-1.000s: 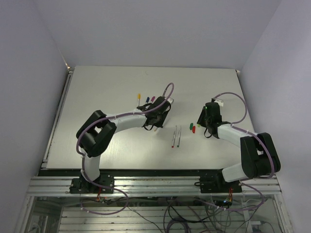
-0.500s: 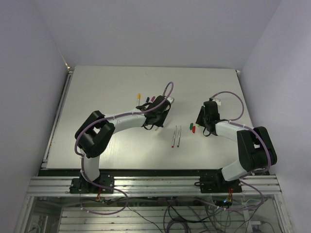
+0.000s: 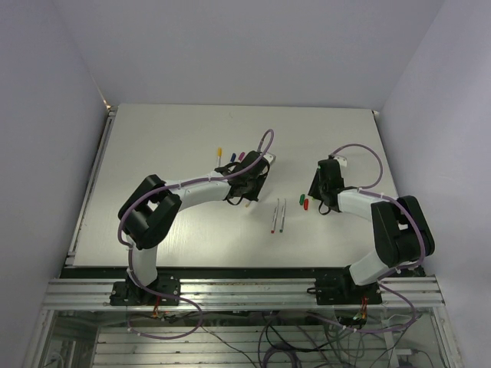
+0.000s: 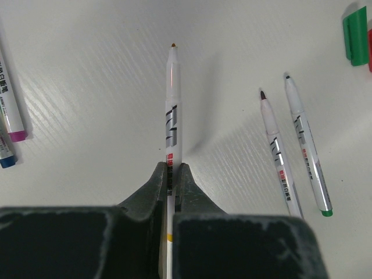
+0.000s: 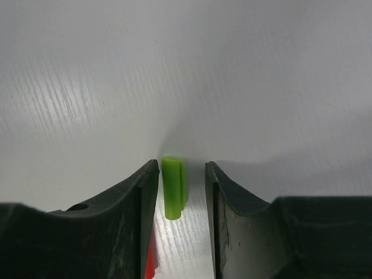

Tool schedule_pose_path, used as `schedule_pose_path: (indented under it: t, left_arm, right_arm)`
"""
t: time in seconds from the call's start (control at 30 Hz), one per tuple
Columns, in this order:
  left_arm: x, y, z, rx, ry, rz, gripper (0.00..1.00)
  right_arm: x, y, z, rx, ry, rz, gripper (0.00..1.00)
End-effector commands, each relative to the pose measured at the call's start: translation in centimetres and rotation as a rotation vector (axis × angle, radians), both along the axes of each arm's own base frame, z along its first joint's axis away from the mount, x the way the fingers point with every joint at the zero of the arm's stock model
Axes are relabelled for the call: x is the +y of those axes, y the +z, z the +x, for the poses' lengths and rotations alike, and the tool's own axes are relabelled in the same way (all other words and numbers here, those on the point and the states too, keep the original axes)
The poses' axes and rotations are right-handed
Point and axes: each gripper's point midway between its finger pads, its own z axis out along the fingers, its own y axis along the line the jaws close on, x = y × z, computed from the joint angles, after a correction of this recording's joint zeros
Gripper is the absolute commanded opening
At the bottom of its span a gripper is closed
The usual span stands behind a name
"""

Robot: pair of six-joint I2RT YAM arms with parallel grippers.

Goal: Insert the pens into the pen caps

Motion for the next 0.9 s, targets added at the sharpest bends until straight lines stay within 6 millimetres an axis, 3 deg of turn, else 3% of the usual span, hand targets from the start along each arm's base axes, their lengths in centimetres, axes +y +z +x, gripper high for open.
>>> schedule_pose_path:
  t: [0.0, 0.3, 0.53, 0.73, 0.87]
  left_arm:
    - [-1.4, 2.2, 0.5, -0.015, -0.014, -0.078, 0.07]
    - [-1.3, 2.3, 0.5, -0.016, -0.014, -0.084, 0.07]
    - [-1.3, 2.5, 0.6, -0.022, -0.018, -0.091, 0.07]
    - [-1.8, 3.2, 0.4, -0.035, -0.052, -0.123, 0.07]
    - [-2.3, 4.3, 0.5, -0.055, -0.065, -0.159, 0.07]
  right_arm:
    - [-0.5, -1.0, -1.7, 0.072, -0.035, -0.021, 0.37]
    - [-0.6, -2.0, -2.5, 0.121, -0.04, -0.039, 0.27]
    - [-0.1, -2.0, -2.8, 0.121, -0.04, -0.005, 0.0]
    - [0.6, -1.4, -2.4, 0.108, -0.036, 0.029, 0.0]
    - [1.0, 0.6, -1.2, 0.033, -0.026, 0.058, 0.0]
